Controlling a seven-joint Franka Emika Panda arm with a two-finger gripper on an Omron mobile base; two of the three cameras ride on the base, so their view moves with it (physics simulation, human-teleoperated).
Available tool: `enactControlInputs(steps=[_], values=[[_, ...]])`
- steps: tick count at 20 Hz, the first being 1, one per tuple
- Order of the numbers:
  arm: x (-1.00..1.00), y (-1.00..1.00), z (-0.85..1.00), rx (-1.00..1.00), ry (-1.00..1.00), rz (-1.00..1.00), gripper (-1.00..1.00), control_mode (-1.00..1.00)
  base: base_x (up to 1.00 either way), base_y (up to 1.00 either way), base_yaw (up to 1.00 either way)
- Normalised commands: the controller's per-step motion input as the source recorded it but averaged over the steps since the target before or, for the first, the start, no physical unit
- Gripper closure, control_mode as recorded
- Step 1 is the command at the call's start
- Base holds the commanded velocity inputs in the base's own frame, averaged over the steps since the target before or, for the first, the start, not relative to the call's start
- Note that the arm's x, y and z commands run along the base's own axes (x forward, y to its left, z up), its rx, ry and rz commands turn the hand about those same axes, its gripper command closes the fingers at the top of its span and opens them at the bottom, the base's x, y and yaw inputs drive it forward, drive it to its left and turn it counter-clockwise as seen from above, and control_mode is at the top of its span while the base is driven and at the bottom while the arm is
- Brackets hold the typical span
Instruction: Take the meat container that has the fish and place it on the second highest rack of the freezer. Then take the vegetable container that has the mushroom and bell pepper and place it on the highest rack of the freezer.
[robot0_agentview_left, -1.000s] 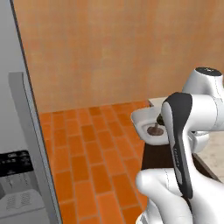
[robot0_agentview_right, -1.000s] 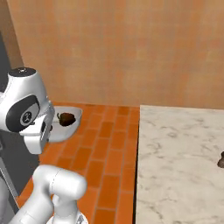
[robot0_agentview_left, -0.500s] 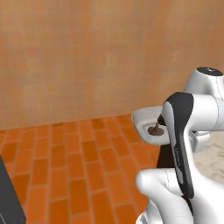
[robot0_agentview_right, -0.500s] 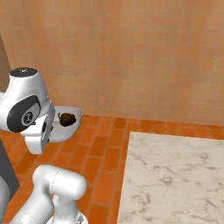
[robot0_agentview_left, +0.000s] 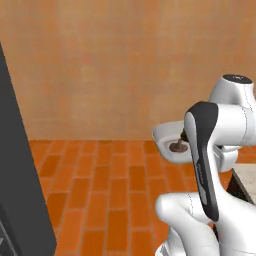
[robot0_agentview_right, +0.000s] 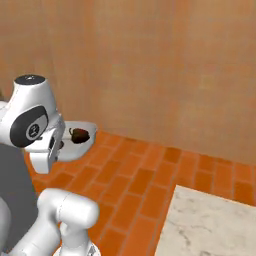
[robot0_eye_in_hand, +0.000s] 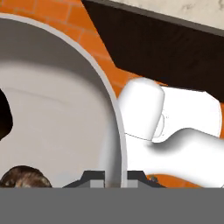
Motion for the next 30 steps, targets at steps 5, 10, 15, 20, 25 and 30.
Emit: enactControlInputs(steps=[5,10,15,20,25,30], values=[[0.00,0.00,0.00,0.00,0.00,0.00,1.00,1.00,0.00,-0.02,1.00],[0.00,0.00,0.00,0.00,0.00,0.00,1.00,1.00,0.12,-0.39,0.85],[0.00,0.00,0.00,0.00,0.00,0.00,1.00,1.00,0.83,-0.82,0.35],[0.00,0.00,0.00,0.00,0.00,0.00,1.00,1.00,0.96,-0.22,0.18],[0.00,0.00,0.00,0.00,0.00,0.00,1.00,1.00,0.19,-0.28,0.66],[0.00,0.00,0.00,0.00,0.00,0.00,1.00,1.00,0.12,-0.45,0.77]])
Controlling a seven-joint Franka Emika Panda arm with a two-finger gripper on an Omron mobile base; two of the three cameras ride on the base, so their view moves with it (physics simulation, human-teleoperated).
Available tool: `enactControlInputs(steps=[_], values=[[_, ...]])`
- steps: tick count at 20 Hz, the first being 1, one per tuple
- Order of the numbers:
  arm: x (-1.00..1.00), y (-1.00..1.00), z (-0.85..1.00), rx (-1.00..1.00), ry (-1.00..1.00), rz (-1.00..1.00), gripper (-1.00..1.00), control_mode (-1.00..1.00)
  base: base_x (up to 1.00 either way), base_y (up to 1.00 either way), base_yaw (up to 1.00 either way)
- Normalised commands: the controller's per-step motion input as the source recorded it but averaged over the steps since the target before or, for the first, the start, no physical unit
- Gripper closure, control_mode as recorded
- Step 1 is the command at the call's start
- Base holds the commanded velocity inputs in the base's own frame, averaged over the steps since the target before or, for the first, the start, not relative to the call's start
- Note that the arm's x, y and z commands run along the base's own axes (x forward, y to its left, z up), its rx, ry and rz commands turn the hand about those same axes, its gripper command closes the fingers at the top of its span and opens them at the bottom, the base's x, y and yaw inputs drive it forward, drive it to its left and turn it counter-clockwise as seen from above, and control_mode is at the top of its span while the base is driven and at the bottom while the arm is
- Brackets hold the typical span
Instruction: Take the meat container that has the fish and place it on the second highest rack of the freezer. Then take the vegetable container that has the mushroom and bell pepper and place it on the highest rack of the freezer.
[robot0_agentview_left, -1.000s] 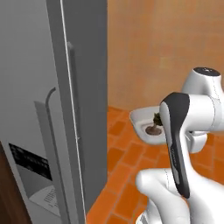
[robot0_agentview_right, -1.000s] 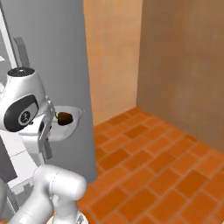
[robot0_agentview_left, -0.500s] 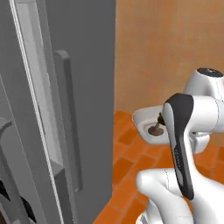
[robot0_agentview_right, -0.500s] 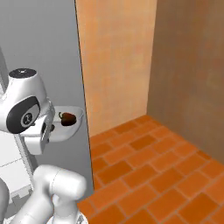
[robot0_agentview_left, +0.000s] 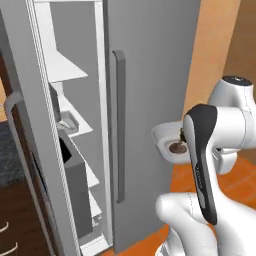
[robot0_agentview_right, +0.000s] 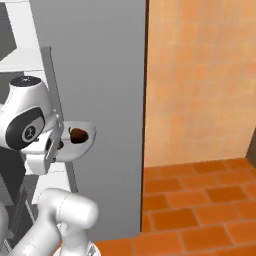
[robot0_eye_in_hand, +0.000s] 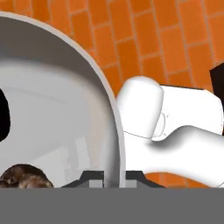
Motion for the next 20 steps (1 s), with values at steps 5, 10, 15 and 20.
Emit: enactControlInputs(steps=[5,10,15,20], values=[[0.00,0.00,0.00,0.00,0.00,0.00,1.00,1.00,0.39,-0.67,0.60],[0.00,0.00,0.00,0.00,0.00,0.00,1.00,1.00,0.31,-0.06,0.50],[0.00,0.00,0.00,0.00,0.00,0.00,1.00,1.00,0.01,0.43,0.31],[0.00,0.00,0.00,0.00,0.00,0.00,1.00,1.00,0.11,0.76,0.10]])
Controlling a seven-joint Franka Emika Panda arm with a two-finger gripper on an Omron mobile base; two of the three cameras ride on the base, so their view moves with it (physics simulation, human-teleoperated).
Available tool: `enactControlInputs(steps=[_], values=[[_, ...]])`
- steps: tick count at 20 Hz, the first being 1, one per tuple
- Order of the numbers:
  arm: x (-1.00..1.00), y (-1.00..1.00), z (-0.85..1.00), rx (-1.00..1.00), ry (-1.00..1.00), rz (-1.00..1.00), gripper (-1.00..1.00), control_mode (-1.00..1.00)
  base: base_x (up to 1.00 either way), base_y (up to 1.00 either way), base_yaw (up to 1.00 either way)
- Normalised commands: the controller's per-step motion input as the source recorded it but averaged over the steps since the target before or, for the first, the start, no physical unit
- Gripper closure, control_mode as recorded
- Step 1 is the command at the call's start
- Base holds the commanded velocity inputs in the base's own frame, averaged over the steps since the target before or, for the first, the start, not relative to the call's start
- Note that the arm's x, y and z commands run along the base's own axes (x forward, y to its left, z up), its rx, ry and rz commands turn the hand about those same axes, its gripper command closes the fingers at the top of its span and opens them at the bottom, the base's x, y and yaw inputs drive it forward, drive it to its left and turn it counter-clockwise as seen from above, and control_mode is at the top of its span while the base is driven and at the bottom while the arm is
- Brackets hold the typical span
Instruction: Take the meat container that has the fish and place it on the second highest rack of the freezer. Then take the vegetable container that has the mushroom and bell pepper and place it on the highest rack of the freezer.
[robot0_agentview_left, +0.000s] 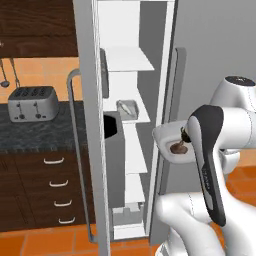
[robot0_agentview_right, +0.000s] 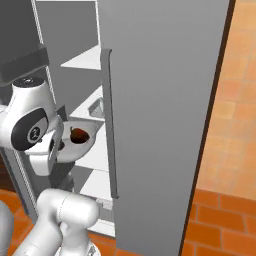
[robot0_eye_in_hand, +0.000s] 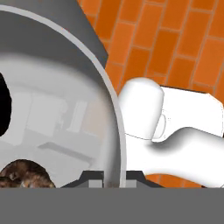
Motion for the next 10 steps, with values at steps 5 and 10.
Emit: enactControlInputs(steps=[5,10], values=[[0.00,0.00,0.00,0.00,0.00,0.00,1.00,1.00,0.63,0.18,0.00],[0.00,0.00,0.00,0.00,0.00,0.00,1.00,1.00,0.56,0.00,0.00]])
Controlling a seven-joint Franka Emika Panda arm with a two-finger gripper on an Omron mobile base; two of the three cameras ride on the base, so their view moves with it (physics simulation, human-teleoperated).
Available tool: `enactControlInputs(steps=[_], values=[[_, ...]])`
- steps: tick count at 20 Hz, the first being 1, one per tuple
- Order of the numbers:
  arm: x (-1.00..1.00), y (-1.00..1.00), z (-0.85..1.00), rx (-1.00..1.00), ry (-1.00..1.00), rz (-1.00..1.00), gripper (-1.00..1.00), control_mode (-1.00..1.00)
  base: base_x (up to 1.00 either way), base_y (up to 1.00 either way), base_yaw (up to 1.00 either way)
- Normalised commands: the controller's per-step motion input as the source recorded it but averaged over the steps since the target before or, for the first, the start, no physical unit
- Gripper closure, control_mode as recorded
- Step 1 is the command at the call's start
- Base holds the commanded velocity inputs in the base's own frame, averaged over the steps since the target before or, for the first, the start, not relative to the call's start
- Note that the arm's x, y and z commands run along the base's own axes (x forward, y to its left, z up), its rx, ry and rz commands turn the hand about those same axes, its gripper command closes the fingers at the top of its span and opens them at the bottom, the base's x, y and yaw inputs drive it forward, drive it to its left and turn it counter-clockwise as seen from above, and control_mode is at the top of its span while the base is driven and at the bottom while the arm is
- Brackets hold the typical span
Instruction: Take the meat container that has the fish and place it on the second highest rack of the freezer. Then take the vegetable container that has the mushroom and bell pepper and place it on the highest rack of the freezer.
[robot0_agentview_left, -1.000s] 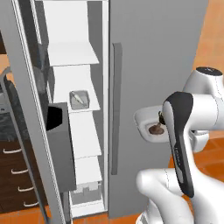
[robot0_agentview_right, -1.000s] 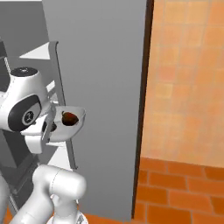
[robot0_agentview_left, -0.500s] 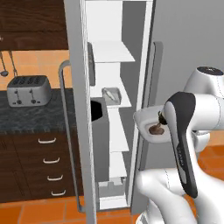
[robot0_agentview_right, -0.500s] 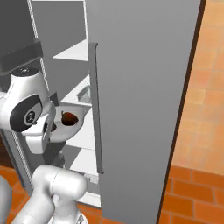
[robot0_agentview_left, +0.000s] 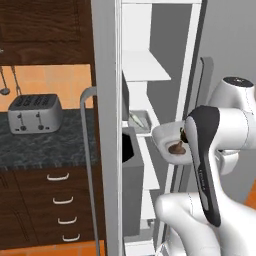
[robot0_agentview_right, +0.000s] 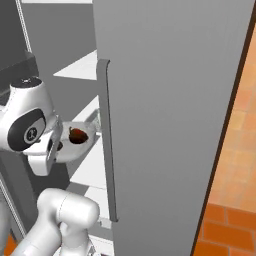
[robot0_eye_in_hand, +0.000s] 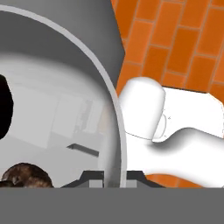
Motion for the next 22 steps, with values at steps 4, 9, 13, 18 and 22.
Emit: enactControlInputs(steps=[4,9,13,18,22], values=[[0.00,0.00,0.00,0.00,0.00,0.00,1.00,1.00,0.25,0.27,-0.02],[0.00,0.00,0.00,0.00,0.00,0.00,1.00,1.00,0.19,0.17,0.00],[0.00,0.00,0.00,0.00,0.00,0.00,1.00,1.00,0.05,0.07,0.00],[0.00,0.00,0.21,0.06,-0.24,0.00,1.00,-1.00,-0.02,0.00,0.00],[0.00,0.00,0.58,0.11,-0.28,0.00,1.00,-1.00,0.00,0.00,0.00]])
